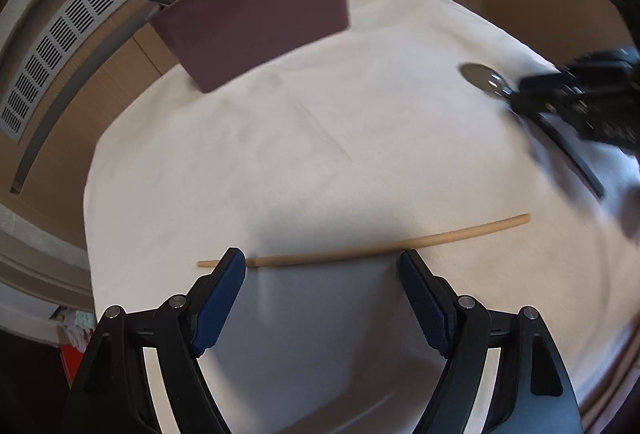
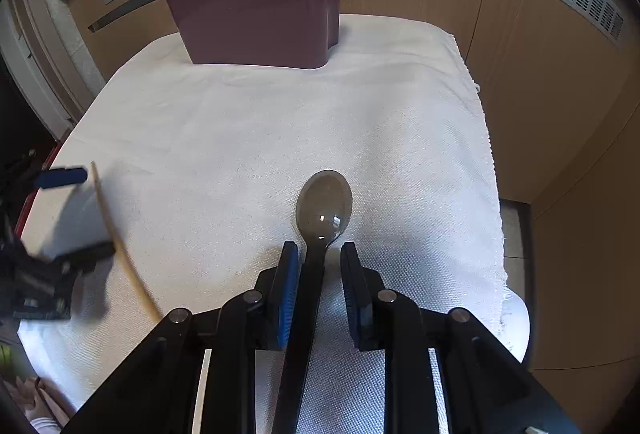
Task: Organize utensils
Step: 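Grasp the last chopstick with the left tool while the right tool holds the dark spoon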
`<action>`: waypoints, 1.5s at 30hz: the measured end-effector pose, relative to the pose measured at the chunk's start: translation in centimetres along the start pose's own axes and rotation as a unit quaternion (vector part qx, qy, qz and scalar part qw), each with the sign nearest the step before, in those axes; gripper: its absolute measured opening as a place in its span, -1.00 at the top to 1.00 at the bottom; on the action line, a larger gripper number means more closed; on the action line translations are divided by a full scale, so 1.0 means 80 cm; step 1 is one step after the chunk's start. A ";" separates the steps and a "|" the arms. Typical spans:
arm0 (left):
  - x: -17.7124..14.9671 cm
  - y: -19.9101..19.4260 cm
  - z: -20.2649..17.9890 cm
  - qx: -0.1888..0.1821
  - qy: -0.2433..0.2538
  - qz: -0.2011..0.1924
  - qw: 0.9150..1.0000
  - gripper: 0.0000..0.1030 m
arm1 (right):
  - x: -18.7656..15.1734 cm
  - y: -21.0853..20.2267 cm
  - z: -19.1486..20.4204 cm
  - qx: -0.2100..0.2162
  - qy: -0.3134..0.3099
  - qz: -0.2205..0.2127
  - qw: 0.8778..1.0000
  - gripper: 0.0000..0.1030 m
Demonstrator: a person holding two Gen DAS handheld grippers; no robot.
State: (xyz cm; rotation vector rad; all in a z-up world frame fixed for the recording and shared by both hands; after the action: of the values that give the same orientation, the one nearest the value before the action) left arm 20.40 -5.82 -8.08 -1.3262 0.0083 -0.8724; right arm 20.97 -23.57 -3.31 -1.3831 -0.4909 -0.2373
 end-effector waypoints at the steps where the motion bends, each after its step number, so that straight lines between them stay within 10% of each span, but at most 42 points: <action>1: 0.005 0.005 0.005 0.000 -0.004 -0.001 1.000 -0.54 | 0.000 0.001 0.000 0.001 0.001 0.000 1.000 0.59; 9: 0.050 0.046 0.065 0.042 -0.055 0.001 0.998 -0.54 | 0.000 0.001 0.002 0.011 0.000 -0.001 1.000 0.38; 14: 0.058 0.050 0.064 -0.072 -0.041 0.007 0.997 -0.54 | -0.002 0.001 0.002 0.014 -0.003 -0.004 1.000 0.28; 18: 0.048 0.049 0.070 -0.063 -0.086 0.033 0.994 -0.54 | -0.004 0.000 0.003 0.014 -0.005 -0.008 1.000 0.21; 26: 0.018 0.040 0.087 -0.174 -0.231 0.093 0.953 -0.56 | -0.001 0.000 0.012 0.020 -0.018 -0.018 0.999 0.16; 32: 0.055 0.069 0.105 -0.144 -0.323 0.089 0.931 -0.59 | -0.006 -0.010 0.012 0.009 -0.022 -0.030 0.999 0.16; 37: 0.093 0.082 0.077 -0.087 -0.298 0.068 0.948 -0.59 | -0.012 -0.023 0.005 -0.012 -0.024 -0.045 0.999 0.02; 42: 0.108 0.074 0.011 -0.016 -0.163 0.017 0.986 -0.39 | -0.014 -0.034 -0.003 -0.019 -0.019 -0.054 0.998 -0.09; 45: 0.099 0.059 -0.006 -0.006 -0.104 0.002 0.995 -0.28 | -0.014 -0.038 -0.005 -0.025 -0.020 -0.058 0.998 -0.16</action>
State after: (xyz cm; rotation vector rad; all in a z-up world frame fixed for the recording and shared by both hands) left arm 28.24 -10.69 -8.50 -1.4230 -0.1466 -0.7272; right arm 18.70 -24.63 -1.18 -1.4110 -0.6026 -0.3180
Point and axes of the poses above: each gripper's, at about its wrist camera, not at the fingertips, and y roughly the way its jaws point, z to its left, x to its top, the point moved 2 cm from there along y, roughly the way its jaws point, and after that the axes turned 5 degrees about x, right-handed, at the moved point
